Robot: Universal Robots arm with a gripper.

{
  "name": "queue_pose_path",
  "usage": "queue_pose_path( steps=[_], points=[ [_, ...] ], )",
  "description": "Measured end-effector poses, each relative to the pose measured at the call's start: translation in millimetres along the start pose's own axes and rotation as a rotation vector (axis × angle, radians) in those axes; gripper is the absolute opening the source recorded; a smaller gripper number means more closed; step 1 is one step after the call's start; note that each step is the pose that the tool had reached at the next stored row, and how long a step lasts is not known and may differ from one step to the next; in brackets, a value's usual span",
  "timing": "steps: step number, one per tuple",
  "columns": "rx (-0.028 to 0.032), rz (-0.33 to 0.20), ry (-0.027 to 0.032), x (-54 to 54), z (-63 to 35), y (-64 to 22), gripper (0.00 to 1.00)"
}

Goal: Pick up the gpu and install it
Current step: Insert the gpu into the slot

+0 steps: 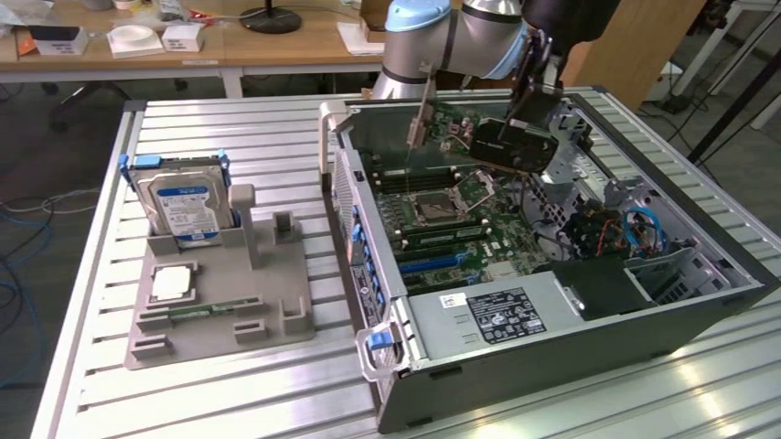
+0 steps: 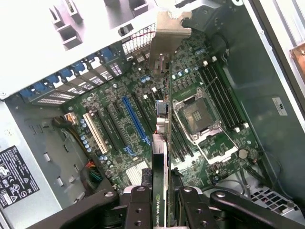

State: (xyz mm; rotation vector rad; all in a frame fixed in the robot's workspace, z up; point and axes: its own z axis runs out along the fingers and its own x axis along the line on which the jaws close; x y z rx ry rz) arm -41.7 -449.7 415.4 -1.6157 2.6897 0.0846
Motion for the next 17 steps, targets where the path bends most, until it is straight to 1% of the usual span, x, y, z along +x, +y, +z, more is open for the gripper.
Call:
queue_pose_path(
  steps=[6,17],
  points=[
    [-0.0015,-0.049,0.0022,0.0,0.0,0.0,0.26],
    [-0.0049,-0.161,0.0072,0.0,0.0,0.0,0.26]
  ],
)
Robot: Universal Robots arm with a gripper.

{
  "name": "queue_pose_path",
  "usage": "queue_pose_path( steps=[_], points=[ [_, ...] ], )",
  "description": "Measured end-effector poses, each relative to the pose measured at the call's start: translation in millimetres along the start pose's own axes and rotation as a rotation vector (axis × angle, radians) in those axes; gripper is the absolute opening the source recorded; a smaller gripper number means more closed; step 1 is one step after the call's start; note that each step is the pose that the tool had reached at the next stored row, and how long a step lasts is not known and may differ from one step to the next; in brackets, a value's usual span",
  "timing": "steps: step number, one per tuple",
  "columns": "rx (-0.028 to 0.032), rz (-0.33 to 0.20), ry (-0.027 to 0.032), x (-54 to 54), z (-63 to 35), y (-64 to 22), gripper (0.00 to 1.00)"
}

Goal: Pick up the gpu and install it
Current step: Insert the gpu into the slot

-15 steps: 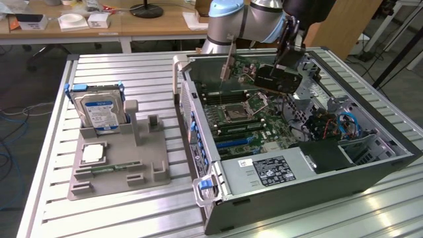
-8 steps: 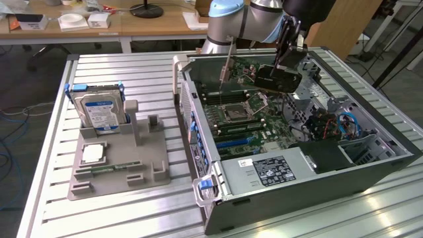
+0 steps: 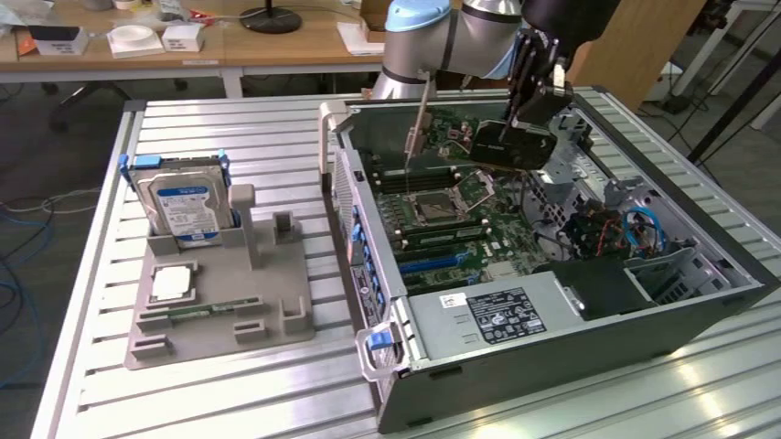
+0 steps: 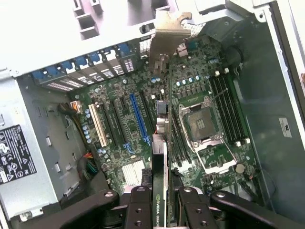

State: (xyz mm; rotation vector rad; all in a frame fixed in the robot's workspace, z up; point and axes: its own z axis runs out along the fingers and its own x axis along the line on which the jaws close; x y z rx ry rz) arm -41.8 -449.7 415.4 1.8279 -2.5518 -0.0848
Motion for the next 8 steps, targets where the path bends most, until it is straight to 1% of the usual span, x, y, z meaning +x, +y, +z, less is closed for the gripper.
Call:
queue_pose_path(
  steps=[8],
  points=[
    [-0.0026,-0.089,0.004,0.0,0.0,0.0,0.26]
  ],
)
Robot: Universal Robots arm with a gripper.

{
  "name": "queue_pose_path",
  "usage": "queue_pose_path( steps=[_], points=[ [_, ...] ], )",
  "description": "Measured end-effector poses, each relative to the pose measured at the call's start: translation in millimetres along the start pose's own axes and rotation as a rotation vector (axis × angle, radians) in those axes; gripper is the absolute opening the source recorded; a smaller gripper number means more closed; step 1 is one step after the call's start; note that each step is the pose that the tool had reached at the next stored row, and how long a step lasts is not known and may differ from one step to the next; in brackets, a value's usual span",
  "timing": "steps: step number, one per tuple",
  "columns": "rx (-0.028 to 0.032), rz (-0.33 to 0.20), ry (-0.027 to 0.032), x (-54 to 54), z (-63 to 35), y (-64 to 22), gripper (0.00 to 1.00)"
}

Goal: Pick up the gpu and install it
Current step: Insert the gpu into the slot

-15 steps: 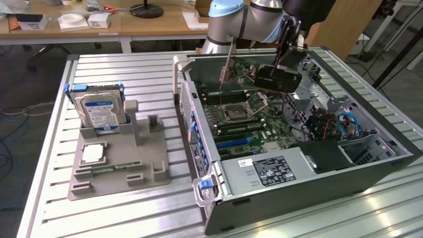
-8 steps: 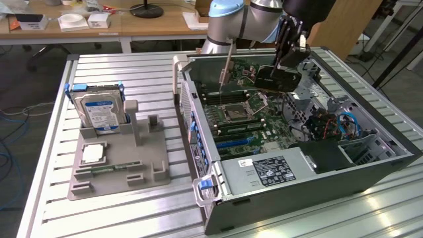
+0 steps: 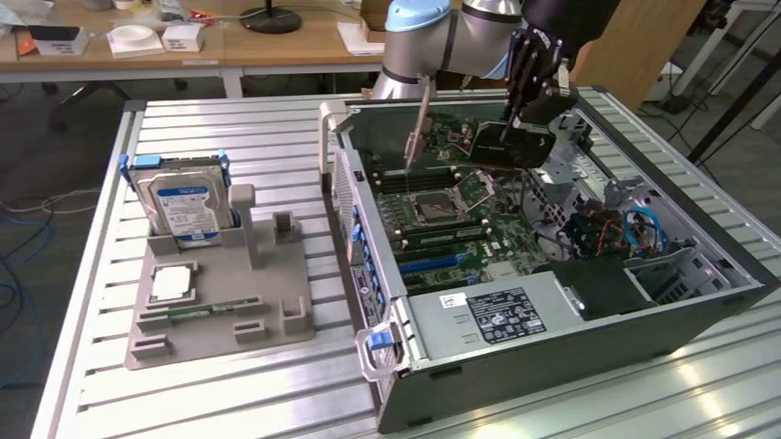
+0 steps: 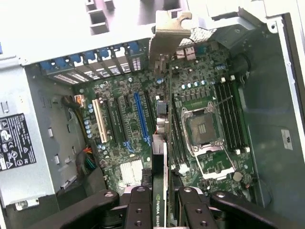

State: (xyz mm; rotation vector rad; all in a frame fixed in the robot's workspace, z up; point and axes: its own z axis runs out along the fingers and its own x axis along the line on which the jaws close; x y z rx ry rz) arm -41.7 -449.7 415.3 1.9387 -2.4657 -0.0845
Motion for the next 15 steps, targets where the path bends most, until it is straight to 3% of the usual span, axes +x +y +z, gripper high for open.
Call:
queue_pose_path(
  steps=[15],
  points=[
    [-0.005,-0.165,0.0075,0.0,0.0,0.0,0.26]
  ],
)
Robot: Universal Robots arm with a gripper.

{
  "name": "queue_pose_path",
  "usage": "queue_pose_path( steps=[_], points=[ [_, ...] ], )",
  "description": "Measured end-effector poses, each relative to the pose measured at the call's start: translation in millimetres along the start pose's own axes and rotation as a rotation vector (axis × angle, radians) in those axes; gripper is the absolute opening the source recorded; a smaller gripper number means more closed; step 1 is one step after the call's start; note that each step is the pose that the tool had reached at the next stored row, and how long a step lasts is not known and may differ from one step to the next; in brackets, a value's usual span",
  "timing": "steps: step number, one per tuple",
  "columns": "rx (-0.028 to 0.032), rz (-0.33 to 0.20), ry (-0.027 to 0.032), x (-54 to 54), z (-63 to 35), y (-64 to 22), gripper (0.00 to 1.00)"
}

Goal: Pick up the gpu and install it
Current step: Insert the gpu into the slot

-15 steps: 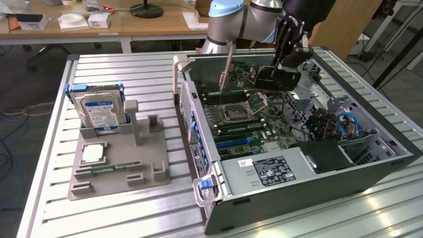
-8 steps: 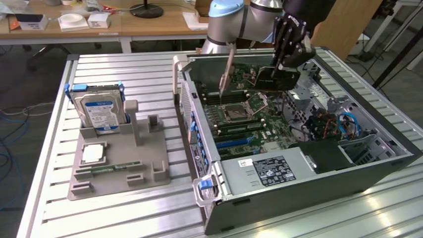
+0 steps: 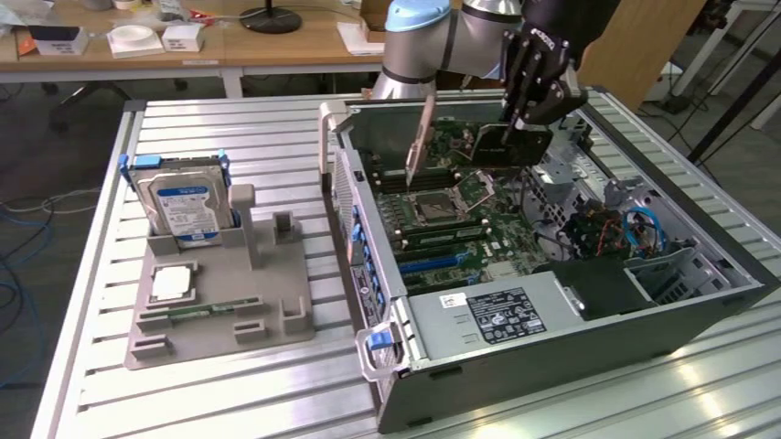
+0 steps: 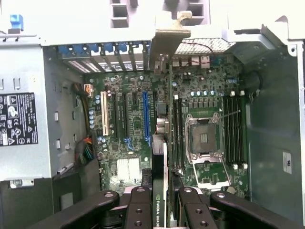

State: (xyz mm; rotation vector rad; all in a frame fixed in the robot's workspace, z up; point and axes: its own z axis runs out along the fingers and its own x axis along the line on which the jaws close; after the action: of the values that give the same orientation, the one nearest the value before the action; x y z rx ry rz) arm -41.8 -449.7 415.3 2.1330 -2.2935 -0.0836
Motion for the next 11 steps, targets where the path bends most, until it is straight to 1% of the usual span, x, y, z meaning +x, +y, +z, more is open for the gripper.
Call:
queue_pose_path(
  steps=[2,8,11],
  points=[
    [-0.0004,-0.013,0.0006,0.0,0.0,0.0,0.26],
    [-0.0004,-0.014,0.0006,0.0,0.1,0.0,0.26],
    [0.0011,-0.014,0.0006,0.0,1.8,-0.2,0.26]
  ],
)
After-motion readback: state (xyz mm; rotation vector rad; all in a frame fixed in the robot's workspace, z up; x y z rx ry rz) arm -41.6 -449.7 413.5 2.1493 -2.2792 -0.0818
